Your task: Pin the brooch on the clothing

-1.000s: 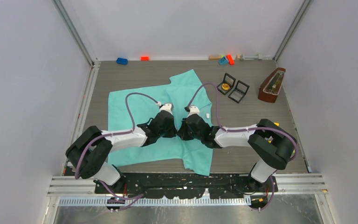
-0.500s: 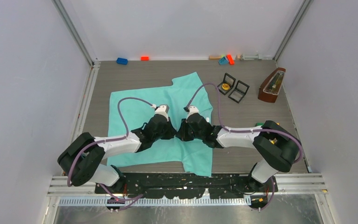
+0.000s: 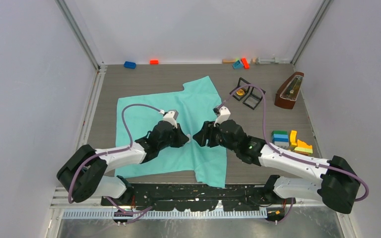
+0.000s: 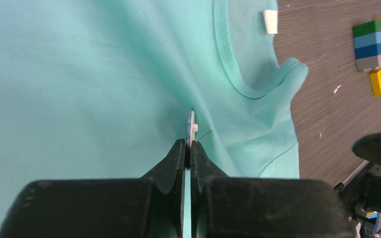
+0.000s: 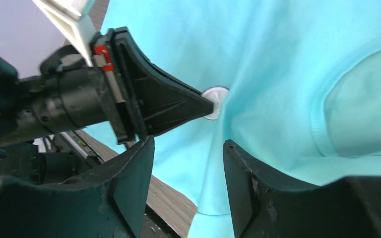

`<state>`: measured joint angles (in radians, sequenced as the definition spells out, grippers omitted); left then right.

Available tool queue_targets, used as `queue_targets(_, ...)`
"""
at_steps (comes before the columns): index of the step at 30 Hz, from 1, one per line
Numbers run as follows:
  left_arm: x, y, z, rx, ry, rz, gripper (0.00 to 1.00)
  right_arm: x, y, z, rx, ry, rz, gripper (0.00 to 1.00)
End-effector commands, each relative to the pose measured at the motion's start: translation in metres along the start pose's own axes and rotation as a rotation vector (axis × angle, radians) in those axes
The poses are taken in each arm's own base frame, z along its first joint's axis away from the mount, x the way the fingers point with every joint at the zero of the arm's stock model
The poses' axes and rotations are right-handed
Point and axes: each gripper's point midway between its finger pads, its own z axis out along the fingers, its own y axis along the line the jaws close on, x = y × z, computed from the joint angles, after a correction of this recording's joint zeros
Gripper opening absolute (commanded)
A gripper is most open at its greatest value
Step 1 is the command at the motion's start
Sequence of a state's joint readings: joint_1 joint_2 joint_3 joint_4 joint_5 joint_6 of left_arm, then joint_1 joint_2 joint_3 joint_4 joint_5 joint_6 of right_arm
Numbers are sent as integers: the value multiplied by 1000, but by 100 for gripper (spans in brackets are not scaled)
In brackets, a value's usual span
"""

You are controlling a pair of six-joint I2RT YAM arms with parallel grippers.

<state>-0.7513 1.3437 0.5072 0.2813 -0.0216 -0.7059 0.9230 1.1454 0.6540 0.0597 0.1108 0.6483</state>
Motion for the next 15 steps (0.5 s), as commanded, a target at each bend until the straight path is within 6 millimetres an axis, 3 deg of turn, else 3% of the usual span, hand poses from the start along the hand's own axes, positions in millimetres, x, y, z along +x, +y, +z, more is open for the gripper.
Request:
queue_targets(1,-19,-25,-7,116,-56,39,0,8,-20,-7,51,-2,-82,59)
queue_targets(15,-6,-17,5,65,23,36,0,24,-30,32,67,8,-120,57)
